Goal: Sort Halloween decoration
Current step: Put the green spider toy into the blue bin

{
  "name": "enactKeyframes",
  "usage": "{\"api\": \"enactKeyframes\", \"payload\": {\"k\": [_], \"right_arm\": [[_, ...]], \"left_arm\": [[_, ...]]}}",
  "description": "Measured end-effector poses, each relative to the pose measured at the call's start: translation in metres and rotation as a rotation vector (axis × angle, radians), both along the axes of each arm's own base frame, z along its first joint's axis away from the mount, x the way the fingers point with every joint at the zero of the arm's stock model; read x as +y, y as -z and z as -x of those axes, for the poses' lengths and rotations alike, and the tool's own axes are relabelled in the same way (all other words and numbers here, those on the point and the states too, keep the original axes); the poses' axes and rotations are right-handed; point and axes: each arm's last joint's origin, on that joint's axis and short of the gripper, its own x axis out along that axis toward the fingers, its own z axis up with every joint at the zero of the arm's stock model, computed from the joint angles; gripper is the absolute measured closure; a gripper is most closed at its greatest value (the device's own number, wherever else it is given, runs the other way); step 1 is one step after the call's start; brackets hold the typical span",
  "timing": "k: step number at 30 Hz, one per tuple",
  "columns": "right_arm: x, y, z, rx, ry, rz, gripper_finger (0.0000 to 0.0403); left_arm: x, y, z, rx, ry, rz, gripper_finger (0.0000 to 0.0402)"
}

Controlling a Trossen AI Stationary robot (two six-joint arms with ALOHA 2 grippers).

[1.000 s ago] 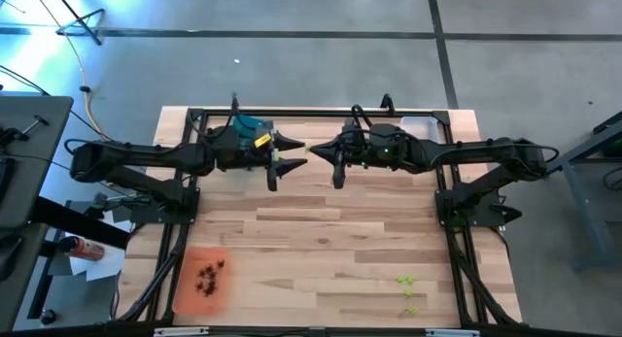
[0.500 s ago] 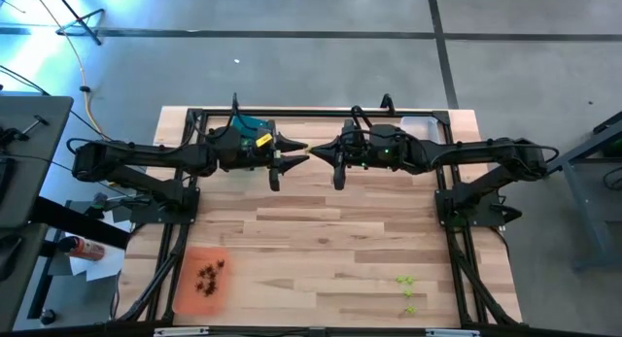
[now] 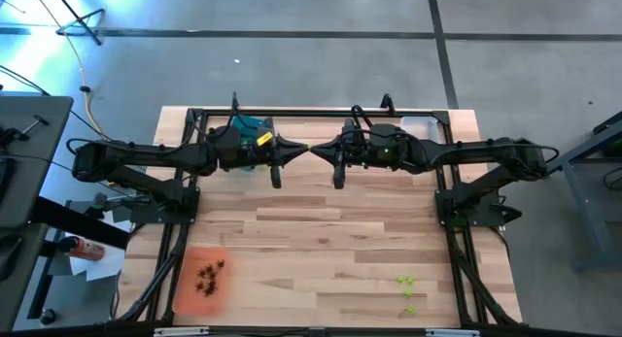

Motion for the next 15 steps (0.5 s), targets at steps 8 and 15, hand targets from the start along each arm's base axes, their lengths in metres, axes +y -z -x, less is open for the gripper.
{"api": "enactKeyframes", "payload": {"k": [8, 15], "right_arm": [[-0.004, 0.0, 0.005, 0.045, 0.079, 0.05, 0.0342], [-0.015, 0.002, 0.034, 0.236, 0.309, 0.052, 0.0203]], "left_arm": [[0.005, -0.001, 0.007, 0.046, -0.101, -0.043, 0.0401], [0.027, 0.001, 0.052, 0.281, -0.35, 0.024, 0.0401]]}}
